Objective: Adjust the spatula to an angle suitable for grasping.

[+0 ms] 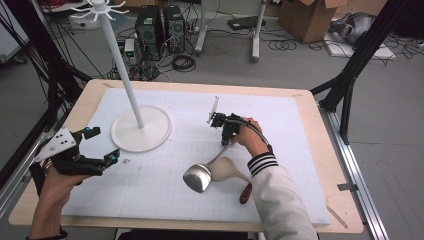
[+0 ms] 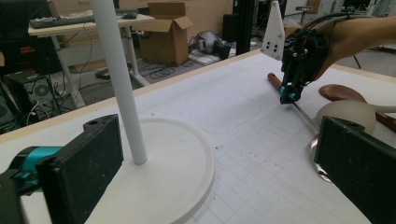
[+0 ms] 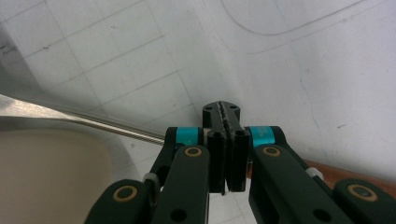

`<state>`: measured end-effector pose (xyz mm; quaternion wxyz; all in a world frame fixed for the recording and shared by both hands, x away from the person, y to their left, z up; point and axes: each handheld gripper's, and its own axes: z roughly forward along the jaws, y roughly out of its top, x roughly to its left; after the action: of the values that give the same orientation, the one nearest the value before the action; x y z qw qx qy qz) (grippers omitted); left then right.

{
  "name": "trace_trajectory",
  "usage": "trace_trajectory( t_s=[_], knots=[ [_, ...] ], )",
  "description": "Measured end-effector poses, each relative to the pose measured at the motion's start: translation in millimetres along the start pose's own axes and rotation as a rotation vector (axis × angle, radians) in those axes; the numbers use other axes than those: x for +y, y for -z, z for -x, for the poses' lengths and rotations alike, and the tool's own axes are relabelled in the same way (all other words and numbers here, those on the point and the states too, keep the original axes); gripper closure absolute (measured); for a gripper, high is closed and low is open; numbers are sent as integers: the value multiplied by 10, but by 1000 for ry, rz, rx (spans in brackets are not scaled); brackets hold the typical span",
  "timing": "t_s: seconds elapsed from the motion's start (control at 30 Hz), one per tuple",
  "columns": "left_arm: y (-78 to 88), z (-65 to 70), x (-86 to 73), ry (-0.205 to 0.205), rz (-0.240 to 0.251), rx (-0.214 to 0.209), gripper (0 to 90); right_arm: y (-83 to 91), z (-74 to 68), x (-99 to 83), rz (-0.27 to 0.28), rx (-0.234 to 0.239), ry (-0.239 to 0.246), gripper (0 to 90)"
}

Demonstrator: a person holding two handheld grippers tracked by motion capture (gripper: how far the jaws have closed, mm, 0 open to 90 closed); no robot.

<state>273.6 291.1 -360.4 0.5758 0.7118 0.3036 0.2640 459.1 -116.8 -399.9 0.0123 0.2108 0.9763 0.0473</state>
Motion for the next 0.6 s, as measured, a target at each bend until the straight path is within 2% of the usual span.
trace_trajectory(
  t_s=[0.6],
  knots=[
    [4,3,5,-3,0,-1,17,-9,-13,-39,-25,12,4,896]
  ],
)
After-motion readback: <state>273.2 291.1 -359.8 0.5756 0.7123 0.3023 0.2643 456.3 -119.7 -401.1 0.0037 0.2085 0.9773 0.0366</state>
